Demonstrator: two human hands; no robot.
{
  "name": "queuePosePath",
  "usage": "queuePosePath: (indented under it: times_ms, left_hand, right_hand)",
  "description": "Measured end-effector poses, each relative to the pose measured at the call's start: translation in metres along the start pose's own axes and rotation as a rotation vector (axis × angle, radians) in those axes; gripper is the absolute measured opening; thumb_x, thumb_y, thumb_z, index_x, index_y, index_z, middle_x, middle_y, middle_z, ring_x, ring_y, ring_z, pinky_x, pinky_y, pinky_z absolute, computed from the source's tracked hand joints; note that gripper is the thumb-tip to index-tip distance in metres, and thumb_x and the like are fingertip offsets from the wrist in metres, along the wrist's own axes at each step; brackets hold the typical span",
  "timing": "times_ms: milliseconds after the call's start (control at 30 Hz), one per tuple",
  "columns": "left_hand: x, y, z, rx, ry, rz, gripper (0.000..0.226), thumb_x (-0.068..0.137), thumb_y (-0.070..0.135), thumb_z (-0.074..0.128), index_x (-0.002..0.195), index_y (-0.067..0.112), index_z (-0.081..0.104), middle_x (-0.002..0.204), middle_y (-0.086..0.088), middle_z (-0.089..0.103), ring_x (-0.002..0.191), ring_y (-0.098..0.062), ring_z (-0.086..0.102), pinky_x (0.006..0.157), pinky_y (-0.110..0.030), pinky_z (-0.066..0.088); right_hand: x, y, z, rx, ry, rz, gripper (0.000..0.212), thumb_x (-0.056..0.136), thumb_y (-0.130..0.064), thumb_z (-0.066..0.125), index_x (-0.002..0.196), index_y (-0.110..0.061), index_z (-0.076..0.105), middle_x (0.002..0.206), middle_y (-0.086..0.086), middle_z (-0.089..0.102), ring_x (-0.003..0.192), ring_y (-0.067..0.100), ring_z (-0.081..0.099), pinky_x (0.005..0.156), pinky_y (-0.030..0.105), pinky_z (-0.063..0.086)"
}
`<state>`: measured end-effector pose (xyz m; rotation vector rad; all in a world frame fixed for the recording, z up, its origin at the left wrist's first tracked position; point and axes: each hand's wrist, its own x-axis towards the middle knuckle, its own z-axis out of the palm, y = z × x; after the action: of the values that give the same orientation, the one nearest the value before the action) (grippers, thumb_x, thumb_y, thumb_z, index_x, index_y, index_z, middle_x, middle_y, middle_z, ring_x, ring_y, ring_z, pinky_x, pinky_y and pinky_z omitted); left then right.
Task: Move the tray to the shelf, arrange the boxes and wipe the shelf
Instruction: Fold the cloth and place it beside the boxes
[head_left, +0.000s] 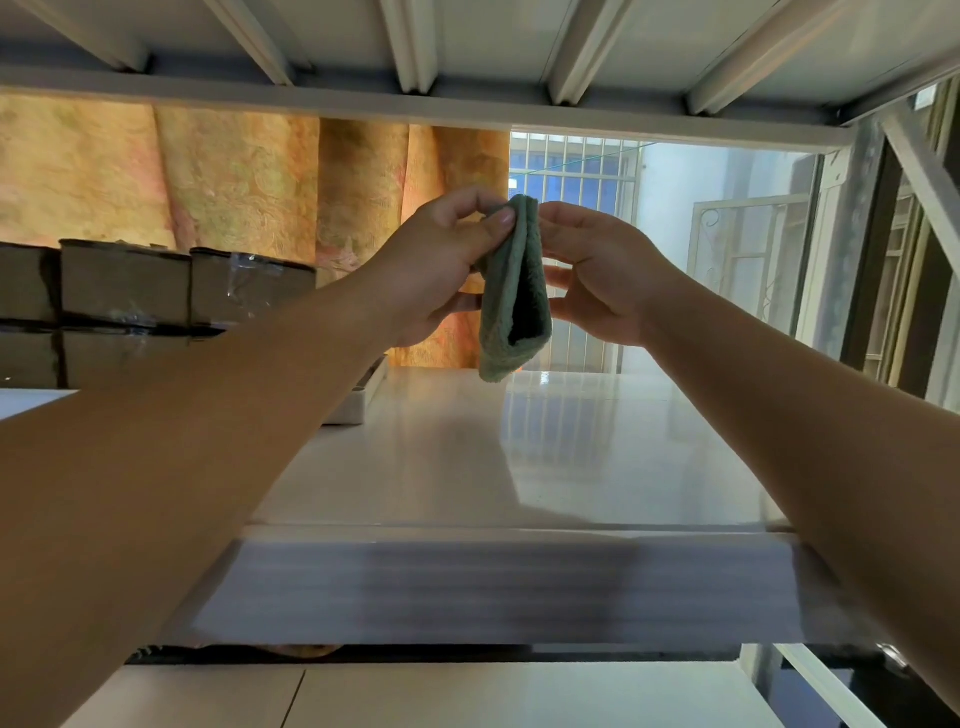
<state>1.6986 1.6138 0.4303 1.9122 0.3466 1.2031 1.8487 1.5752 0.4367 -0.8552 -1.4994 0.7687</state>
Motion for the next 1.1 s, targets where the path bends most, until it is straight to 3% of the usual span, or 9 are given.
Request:
queuePosePath:
  times_ms: [133,300,400,533,667,800,900,1000,1100]
  left_hand:
    - [0.001,-0.001,0.000,0.100,0.042,0.022,0.009,0.097,0.025,0.050,0.089,0.026,0.055,0.092,0.004,0.058,0.093,-0.016,0.054,0.081,-0.033,0.047]
    - [0.000,-0.001,0.001,0.164,0.035,0.034,0.010,0.096,0.026,0.051,0.097,0.028,0.061,0.099,0.013,0.061,0.089,0.004,0.055,0.062,-0.008,0.046]
    - [0.001,0.001,-0.001,0.206,0.067,0.041,0.013,0.094,0.025,0.055,0.085,0.027,0.063,0.099,0.009,0.062,0.088,0.002,0.055,0.067,-0.015,0.042]
    - [0.003,0.002,-0.008,0.246,0.093,0.053,0.015,0.093,0.023,0.056,0.080,0.024,0.061,0.096,0.006,0.061,0.093,-0.006,0.054,0.078,-0.024,0.040]
    - [0.005,0.002,-0.017,0.282,0.210,0.041,0.015,0.093,0.027,0.056,0.079,0.028,0.060,0.092,0.004,0.058,0.087,-0.011,0.052,0.072,-0.028,0.040]
    - [0.005,0.002,-0.021,0.348,0.302,0.029,0.011,0.092,0.031,0.058,0.081,0.030,0.059,0.097,0.003,0.059,0.082,-0.008,0.052,0.062,-0.025,0.036]
    - [0.007,0.001,-0.023,0.367,0.311,0.028,0.011,0.092,0.031,0.058,0.081,0.031,0.058,0.097,0.003,0.059,0.080,-0.006,0.051,0.060,-0.024,0.035]
    - [0.008,0.000,-0.024,0.345,0.333,0.037,0.009,0.093,0.029,0.057,0.084,0.028,0.058,0.087,0.006,0.058,0.073,-0.005,0.052,0.056,-0.023,0.038]
    - [0.010,0.000,-0.025,0.290,0.331,0.066,0.013,0.095,0.027,0.053,0.083,0.026,0.056,0.083,0.007,0.057,0.069,-0.004,0.053,0.054,-0.016,0.043]
  right_hand:
    - [-0.002,-0.002,0.002,-0.010,0.041,0.007,0.009,0.090,-0.012,0.061,0.089,-0.018,0.054,0.087,0.000,0.060,0.077,0.014,0.058,0.059,0.024,0.049]
    - [-0.003,-0.001,0.003,-0.149,0.128,0.021,0.016,0.091,-0.008,0.058,0.084,-0.019,0.049,0.070,0.002,0.052,0.055,0.013,0.046,0.050,0.023,0.033]
    - [-0.004,-0.005,0.004,-0.147,0.130,0.043,0.014,0.091,-0.008,0.056,0.085,-0.019,0.050,0.071,0.002,0.051,0.055,0.014,0.046,0.048,0.021,0.034]
    - [-0.004,-0.007,0.003,-0.080,0.063,0.057,0.006,0.094,-0.023,0.055,0.089,-0.019,0.055,0.089,0.003,0.057,0.077,0.017,0.056,0.061,0.025,0.045]
    - [-0.002,-0.007,-0.008,-0.163,-0.065,0.175,0.048,0.091,-0.061,0.036,0.119,-0.026,0.052,0.120,0.005,0.058,0.110,0.025,0.058,0.089,0.038,0.049]
    - [-0.004,-0.003,-0.010,-0.431,-0.216,0.211,0.045,0.086,-0.047,0.054,0.125,-0.026,0.049,0.121,0.001,0.059,0.111,0.020,0.059,0.092,0.035,0.049]
    - [-0.003,0.000,-0.011,-0.555,-0.135,0.199,0.025,0.084,-0.027,0.068,0.107,-0.021,0.060,0.107,0.002,0.066,0.101,0.018,0.064,0.090,0.032,0.051]
    - [-0.001,-0.001,-0.015,-0.451,-0.033,0.151,0.006,0.086,-0.013,0.065,0.092,-0.013,0.063,0.096,0.004,0.066,0.094,0.018,0.064,0.088,0.033,0.053]
    - [0.000,-0.003,-0.018,-0.204,0.078,0.094,0.005,0.090,-0.015,0.062,0.089,-0.010,0.064,0.090,0.004,0.065,0.086,0.020,0.066,0.084,0.034,0.057]
